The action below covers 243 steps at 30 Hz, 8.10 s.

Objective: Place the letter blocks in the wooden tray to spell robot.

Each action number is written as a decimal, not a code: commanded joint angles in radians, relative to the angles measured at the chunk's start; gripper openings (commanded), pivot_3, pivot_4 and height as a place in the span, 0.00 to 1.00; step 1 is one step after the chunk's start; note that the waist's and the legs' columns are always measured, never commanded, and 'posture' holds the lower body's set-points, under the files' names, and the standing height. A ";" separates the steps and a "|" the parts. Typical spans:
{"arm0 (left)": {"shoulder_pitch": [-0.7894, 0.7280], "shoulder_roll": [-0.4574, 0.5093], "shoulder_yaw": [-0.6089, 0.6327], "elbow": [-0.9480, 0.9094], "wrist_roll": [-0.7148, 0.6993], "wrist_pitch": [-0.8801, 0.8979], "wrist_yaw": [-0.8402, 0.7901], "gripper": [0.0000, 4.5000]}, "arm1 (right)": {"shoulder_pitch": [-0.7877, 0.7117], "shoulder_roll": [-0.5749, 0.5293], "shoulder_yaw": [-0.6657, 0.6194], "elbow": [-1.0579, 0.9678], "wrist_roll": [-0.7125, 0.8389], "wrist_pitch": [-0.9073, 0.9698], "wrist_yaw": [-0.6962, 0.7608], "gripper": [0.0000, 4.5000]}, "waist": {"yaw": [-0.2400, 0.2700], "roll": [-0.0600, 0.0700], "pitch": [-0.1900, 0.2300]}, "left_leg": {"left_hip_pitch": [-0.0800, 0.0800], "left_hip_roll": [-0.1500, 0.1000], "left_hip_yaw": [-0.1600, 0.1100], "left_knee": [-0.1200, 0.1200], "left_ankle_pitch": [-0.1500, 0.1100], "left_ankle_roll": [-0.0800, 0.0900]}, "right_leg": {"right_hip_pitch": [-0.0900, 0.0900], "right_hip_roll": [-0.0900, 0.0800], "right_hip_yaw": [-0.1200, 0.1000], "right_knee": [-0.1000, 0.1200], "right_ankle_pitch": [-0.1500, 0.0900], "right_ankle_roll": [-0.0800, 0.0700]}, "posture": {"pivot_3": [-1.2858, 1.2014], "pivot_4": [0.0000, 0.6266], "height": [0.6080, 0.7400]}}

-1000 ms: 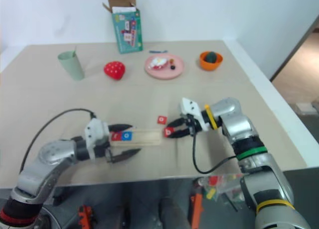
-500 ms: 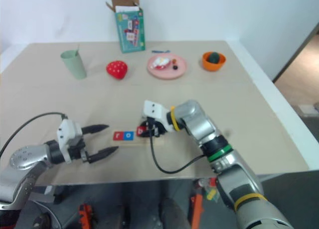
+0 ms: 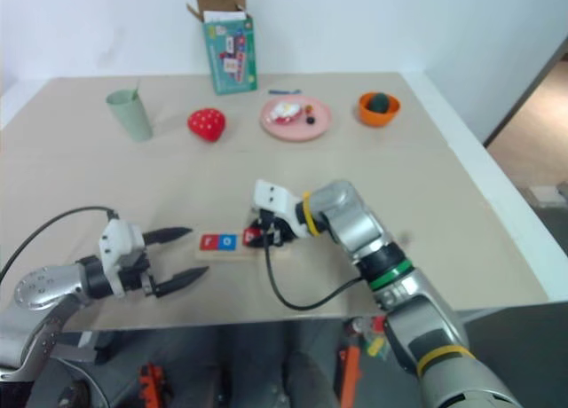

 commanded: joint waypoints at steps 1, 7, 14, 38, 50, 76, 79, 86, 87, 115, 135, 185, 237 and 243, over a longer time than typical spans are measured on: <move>0.000 0.016 0.021 -0.043 -0.012 -0.012 -0.003 1.00 | -0.011 0.016 0.006 -0.046 0.012 0.011 -0.003 0.26 | 0.000 0.000 0.000 | 0.000 0.000 0.000 0.000 0.000 0.000 | 0.000 0.000 0.000 0.000 0.000 0.000 | 0.52 0.24 1.00; 0.001 0.018 0.012 -0.050 -0.022 -0.003 -0.007 1.00 | -0.019 0.037 0.020 -0.005 -0.003 -0.004 -0.023 0.26 | 0.000 0.000 0.000 | 0.000 0.000 0.000 0.000 0.000 0.000 | 0.000 0.000 0.000 0.000 0.000 0.000 | 0.52 0.24 1.00; 0.000 0.016 0.005 -0.058 -0.016 0.001 0.002 1.00 | -0.028 0.046 0.024 0.036 -0.014 -0.028 -0.031 0.26 | -0.001 0.000 0.000 | 0.000 0.000 0.000 0.000 0.000 0.000 | 0.000 0.000 0.000 0.000 0.000 0.000 | 0.52 0.24 1.00; -0.001 0.010 -0.010 -0.041 0.019 -0.017 0.006 1.00 | -0.049 0.063 0.014 0.081 -0.006 -0.015 -0.017 0.74 | -0.001 0.000 0.000 | 0.000 0.000 0.000 0.000 0.000 0.000 | 0.000 0.000 0.000 0.000 0.000 0.000 | 0.52 0.24 1.00; -0.024 0.046 -0.034 -0.087 -0.006 0.007 -0.052 1.00 | -0.117 0.042 -0.324 -0.022 0.220 0.249 -0.123 0.97 | -0.001 0.000 0.000 | 0.000 0.000 -0.001 0.000 0.000 0.000 | 0.000 0.000 -0.001 0.000 0.000 0.000 | 0.52 0.24 1.00; -0.040 0.060 -0.071 -0.092 0.016 -0.012 -0.052 1.00 | -0.041 -0.051 -0.186 0.354 0.015 -0.202 -0.110 0.79 | -0.019 0.001 0.001 | 0.000 0.000 0.002 -0.002 -0.001 0.000 | 0.000 0.000 0.003 -0.001 -0.002 0.001 | 0.52 0.24 1.00; -0.036 0.061 -0.070 -0.093 0.018 -0.015 -0.049 1.00 | -0.041 -0.049 -0.186 0.376 0.007 -0.222 -0.103 0.55 | -0.019 0.001 0.001 | 0.001 0.000 0.002 -0.002 -0.001 0.000 | 0.000 0.000 0.003 -0.001 -0.001 0.001 | 0.52 0.24 1.00; -0.033 0.060 -0.072 -0.088 0.024 -0.021 -0.047 1.00 | -0.036 -0.054 -0.203 0.359 0.020 -0.262 -0.092 0.26 | -0.019 0.001 0.001 | 0.001 0.000 0.002 -0.002 -0.001 0.000 | 0.000 0.001 0.003 0.000 -0.001 0.000 | 0.52 0.24 1.00; -0.034 0.058 -0.070 -0.085 0.024 -0.023 -0.046 1.00 | -0.036 -0.056 -0.210 0.342 0.031 -0.265 -0.085 0.26 | -0.019 0.001 0.001 | 0.001 0.000 0.002 -0.002 -0.001 0.000 | 0.000 0.001 0.003 0.000 -0.001 0.000 | 0.52 0.24 1.00; -0.001 0.037 -0.042 -0.056 0.020 -0.030 -0.007 1.00 | 0.023 -0.070 -0.029 0.032 0.038 -0.121 0.036 0.26 | -0.014 0.002 0.001 | 0.001 0.000 0.000 -0.001 0.000 -0.001 | 0.000 0.000 0.000 0.000 -0.001 0.000 | 0.52 0.24 1.00; -0.008 0.032 -0.052 -0.051 0.021 -0.033 -0.007 1.00 | -0.041 -0.045 -0.037 0.105 0.042 -0.177 0.064 0.26 | -0.013 0.002 0.001 | 0.000 0.000 -0.001 -0.001 0.000 -0.001 | 0.000 0.000 0.000 0.000 -0.001 0.000 | 0.52 0.24 1.00; 0.017 0.040 -0.054 -0.067 0.037 -0.036 0.009 1.00 | -0.099 0.006 -0.042 0.283 0.004 -0.303 0.162 1.00 | -0.012 0.002 0.001 | 0.000 0.000 0.000 -0.001 0.000 -0.001 | 0.000 0.000 0.000 0.000 0.000 -0.001 | 0.52 0.24 1.00; -0.035 0.033 -0.056 -0.060 0.029 -0.011 0.001 1.00 | 0.122 -0.043 -0.144 0.006 0.120 -0.042 -0.099 0.01 | -0.010 0.002 0.001 | 0.000 0.000 -0.001 -0.001 0.000 -0.001 | 0.000 0.001 0.000 0.000 -0.001 0.000 | 0.52 0.24 1.00; -0.033 0.038 -0.055 -0.060 0.031 -0.015 0.001 1.00 | 0.123 -0.045 -0.134 0.004 0.121 -0.049 -0.095 0.01 | -0.010 0.002 0.001 | 0.000 0.000 -0.001 -0.001 0.000 -0.001 | 0.000 0.001 0.000 0.000 -0.001 0.000 | 0.52 0.24 1.00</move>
